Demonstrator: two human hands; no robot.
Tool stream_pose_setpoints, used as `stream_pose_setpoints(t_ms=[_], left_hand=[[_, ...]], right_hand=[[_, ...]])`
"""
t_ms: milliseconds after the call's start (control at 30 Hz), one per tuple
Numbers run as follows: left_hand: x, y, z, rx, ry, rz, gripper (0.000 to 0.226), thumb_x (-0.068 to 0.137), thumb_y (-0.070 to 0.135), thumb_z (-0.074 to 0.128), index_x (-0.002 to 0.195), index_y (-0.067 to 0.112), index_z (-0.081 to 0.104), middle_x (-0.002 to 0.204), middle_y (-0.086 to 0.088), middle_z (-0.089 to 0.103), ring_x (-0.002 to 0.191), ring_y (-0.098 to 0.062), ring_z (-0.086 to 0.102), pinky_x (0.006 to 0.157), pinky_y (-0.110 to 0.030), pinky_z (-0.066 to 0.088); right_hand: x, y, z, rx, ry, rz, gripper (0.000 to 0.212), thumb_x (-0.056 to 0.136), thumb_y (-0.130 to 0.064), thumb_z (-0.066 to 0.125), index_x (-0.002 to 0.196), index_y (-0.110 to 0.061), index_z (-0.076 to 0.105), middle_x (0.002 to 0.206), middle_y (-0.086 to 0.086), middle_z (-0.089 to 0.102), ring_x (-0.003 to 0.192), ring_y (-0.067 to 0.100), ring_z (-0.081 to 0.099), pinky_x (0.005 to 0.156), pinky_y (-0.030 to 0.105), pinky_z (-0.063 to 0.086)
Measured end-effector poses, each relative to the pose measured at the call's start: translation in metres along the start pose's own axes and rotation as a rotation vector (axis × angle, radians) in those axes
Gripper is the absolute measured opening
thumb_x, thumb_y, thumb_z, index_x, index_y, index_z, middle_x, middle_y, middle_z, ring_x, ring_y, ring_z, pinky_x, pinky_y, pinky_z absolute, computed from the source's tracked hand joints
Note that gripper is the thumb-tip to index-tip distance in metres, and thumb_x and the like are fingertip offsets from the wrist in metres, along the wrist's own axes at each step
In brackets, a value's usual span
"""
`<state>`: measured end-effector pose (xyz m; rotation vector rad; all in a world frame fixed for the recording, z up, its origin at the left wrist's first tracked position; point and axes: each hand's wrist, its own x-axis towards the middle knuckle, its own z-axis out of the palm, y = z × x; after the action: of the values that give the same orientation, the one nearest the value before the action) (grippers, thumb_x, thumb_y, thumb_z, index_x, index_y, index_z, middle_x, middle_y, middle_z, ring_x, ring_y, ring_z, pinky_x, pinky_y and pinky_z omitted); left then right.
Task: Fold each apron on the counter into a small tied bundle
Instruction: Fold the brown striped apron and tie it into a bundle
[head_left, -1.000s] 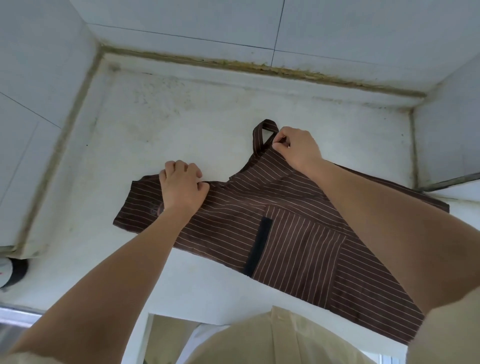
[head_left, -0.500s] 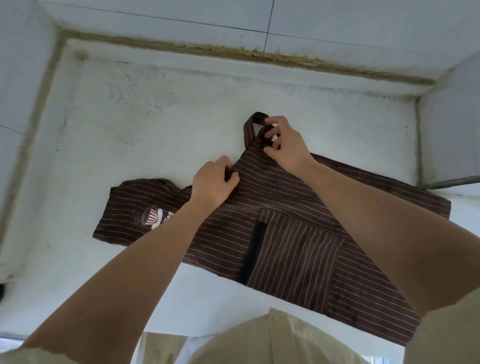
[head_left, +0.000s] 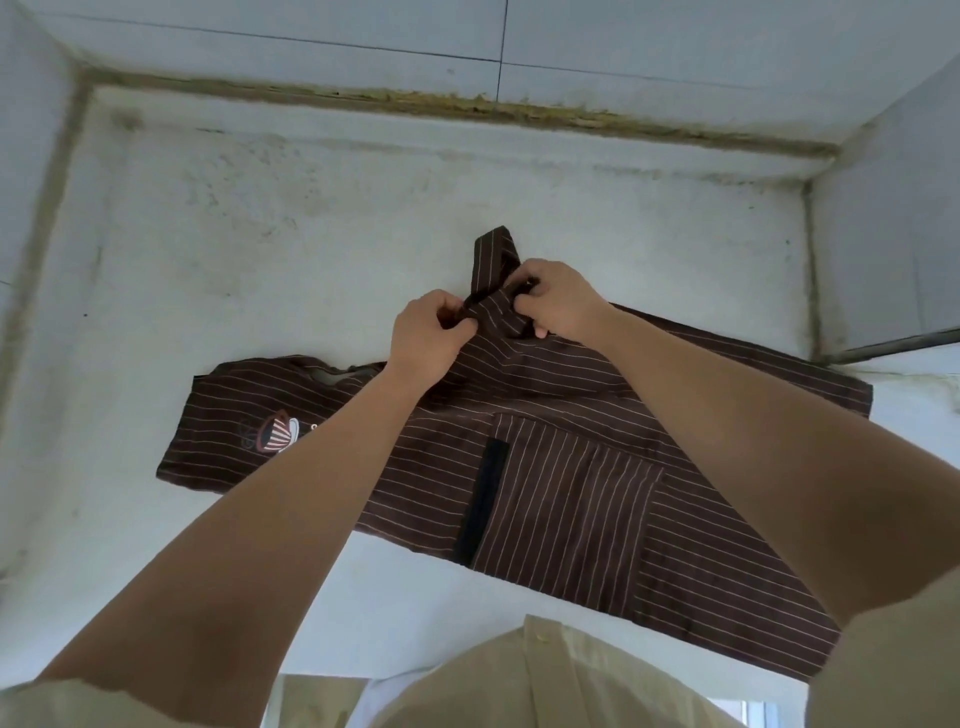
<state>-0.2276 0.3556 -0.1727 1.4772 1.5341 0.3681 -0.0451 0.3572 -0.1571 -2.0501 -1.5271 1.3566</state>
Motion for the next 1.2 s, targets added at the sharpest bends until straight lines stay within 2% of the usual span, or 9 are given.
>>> stream_pose_setpoints(t_ms=[167,267,400,567,667,800,1033,1133,1200], left_hand=[[-0.004,-0.004,-0.001,-0.048,0.029,0.011,0.010,0.091,0.015,0.064,0.101,0.014,0.064,0.093,0.001,0.067,0.089,-0.016,0.064,0.084,-0.029,0.054],[-0.005,-0.003,-0.002,-0.034,0.050,0.017,0.012,0.092,0.014,0.062,0.103,0.012,0.064,0.094,-0.001,0.068,0.089,-0.018,0.064,0.084,-0.030,0.054],[-0.007,-0.003,-0.003,0.004,0.059,0.026,0.011,0.092,0.014,0.061,0.103,0.012,0.063,0.094,-0.003,0.068,0.089,-0.020,0.064,0.086,-0.033,0.054],[-0.008,-0.001,-0.004,0.027,0.065,0.058,0.006,0.091,0.012,0.062,0.096,0.014,0.062,0.089,0.000,0.066,0.084,-0.016,0.061,0.081,-0.027,0.051],[-0.010,-0.001,-0.006,0.025,0.052,0.084,0.006,0.091,0.012,0.062,0.094,0.016,0.061,0.089,0.001,0.065,0.084,-0.016,0.061,0.080,-0.026,0.051],[-0.011,-0.003,-0.006,0.028,0.046,0.109,0.005,0.090,0.012,0.062,0.094,0.015,0.061,0.085,0.002,0.065,0.080,-0.016,0.061,0.077,-0.025,0.051],[-0.013,-0.002,-0.007,0.050,0.056,0.114,0.008,0.089,0.010,0.063,0.092,0.016,0.061,0.075,0.011,0.061,0.066,-0.008,0.057,0.061,-0.011,0.045],[-0.011,-0.002,-0.006,0.076,0.070,0.103,0.005,0.089,0.011,0.063,0.092,0.015,0.062,0.082,0.004,0.065,0.075,-0.013,0.060,0.071,-0.021,0.048],[-0.009,-0.002,-0.006,0.110,0.085,0.075,0.004,0.089,0.013,0.064,0.093,0.015,0.062,0.085,0.002,0.064,0.076,-0.014,0.058,0.074,-0.024,0.048]], right_hand=[[-0.002,0.003,-0.016,-0.069,0.261,0.093,0.012,0.094,-0.024,0.058,0.101,-0.015,0.063,0.071,-0.003,0.068,0.048,0.002,0.058,0.059,0.028,0.052],[-0.003,0.001,-0.034,0.065,0.496,0.123,0.010,0.097,-0.024,0.051,0.101,-0.018,0.057,0.070,-0.003,0.070,0.046,0.004,0.062,0.057,0.031,0.055],[-0.001,-0.002,-0.063,0.331,0.839,0.054,0.019,0.098,-0.015,0.044,0.115,-0.019,0.050,0.087,-0.002,0.067,0.070,0.015,0.068,0.068,0.037,0.057],[-0.003,0.008,-0.068,0.164,0.566,0.272,0.052,0.095,-0.020,0.046,0.144,-0.016,0.028,0.095,0.008,0.067,0.064,0.018,0.067,0.073,0.041,0.058],[-0.011,0.001,-0.050,0.048,0.580,0.028,0.030,0.095,-0.019,0.050,0.124,-0.018,0.050,0.082,-0.004,0.056,0.066,0.007,0.054,0.071,0.032,0.051],[-0.012,-0.021,-0.025,-0.149,0.279,-0.218,0.021,0.098,-0.024,0.051,0.114,-0.019,0.065,0.109,-0.003,0.060,0.094,0.007,0.057,0.085,0.022,0.044],[-0.012,-0.029,-0.016,-0.335,-0.346,0.133,0.028,0.093,-0.032,0.056,0.077,-0.008,0.057,0.068,0.002,0.051,0.060,0.014,0.044,0.060,0.024,0.038],[-0.013,-0.023,-0.022,-0.209,-0.361,0.241,0.023,0.090,-0.026,0.054,0.072,-0.011,0.049,0.072,0.001,0.050,0.065,0.015,0.044,0.064,0.026,0.036],[-0.012,-0.021,-0.033,-0.055,-0.208,0.291,0.018,0.087,-0.026,0.054,0.083,-0.009,0.055,0.078,0.001,0.052,0.067,0.014,0.046,0.063,0.027,0.039]])
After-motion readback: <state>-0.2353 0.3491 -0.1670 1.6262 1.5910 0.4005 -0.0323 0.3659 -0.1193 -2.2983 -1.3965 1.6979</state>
